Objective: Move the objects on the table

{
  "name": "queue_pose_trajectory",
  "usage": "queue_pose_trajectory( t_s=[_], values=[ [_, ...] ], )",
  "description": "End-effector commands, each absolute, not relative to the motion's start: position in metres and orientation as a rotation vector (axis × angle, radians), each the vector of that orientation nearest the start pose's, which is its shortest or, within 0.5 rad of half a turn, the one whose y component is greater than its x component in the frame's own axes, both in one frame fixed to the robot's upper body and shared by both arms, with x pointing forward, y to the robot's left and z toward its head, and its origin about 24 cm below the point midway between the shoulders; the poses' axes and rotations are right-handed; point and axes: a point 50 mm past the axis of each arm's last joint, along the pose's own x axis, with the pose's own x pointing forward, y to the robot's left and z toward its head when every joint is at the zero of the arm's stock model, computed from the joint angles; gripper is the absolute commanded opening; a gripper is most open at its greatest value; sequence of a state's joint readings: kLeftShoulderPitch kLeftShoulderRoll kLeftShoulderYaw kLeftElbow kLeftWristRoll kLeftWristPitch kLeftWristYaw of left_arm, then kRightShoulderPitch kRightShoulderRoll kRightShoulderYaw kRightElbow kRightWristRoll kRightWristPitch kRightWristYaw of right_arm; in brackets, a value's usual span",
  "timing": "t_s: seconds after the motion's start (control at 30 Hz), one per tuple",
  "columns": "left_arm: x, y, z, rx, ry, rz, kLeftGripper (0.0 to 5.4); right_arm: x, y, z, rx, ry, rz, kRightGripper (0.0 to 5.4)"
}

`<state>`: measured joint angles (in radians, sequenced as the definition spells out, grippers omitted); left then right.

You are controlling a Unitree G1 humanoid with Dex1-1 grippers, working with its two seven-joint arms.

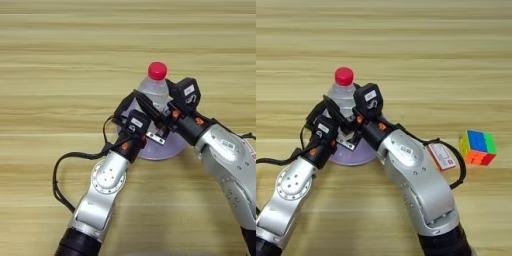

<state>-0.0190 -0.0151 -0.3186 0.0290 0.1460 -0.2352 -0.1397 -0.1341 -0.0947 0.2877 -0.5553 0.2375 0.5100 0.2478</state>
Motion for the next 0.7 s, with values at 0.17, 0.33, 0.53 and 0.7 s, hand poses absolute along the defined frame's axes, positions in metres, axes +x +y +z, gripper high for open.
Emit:
queue_pose_trajectory(
  t_s=[0.17,0.33,0.53,0.7],
  values=[
    [0.2398,0.0584,0.0704,0.099,-0.276,-0.466,4.92,0.2299,-0.0601,0.1512,0.094,-0.165,0.722,3.08],
    [0.2387,0.0579,0.0714,0.096,-0.28,-0.475,4.45,0.2304,-0.0598,0.1504,0.094,-0.161,0.721,3.08],
    [0.2393,0.0577,0.0712,0.097,-0.278,-0.477,3.84,0.2311,-0.0596,0.1498,0.094,-0.16,0.722,3.07],
    [0.2396,0.0576,0.0712,0.094,-0.278,-0.48,3.46,0.2318,-0.0593,0.1481,0.094,-0.154,0.721,3.07]
  ],
)
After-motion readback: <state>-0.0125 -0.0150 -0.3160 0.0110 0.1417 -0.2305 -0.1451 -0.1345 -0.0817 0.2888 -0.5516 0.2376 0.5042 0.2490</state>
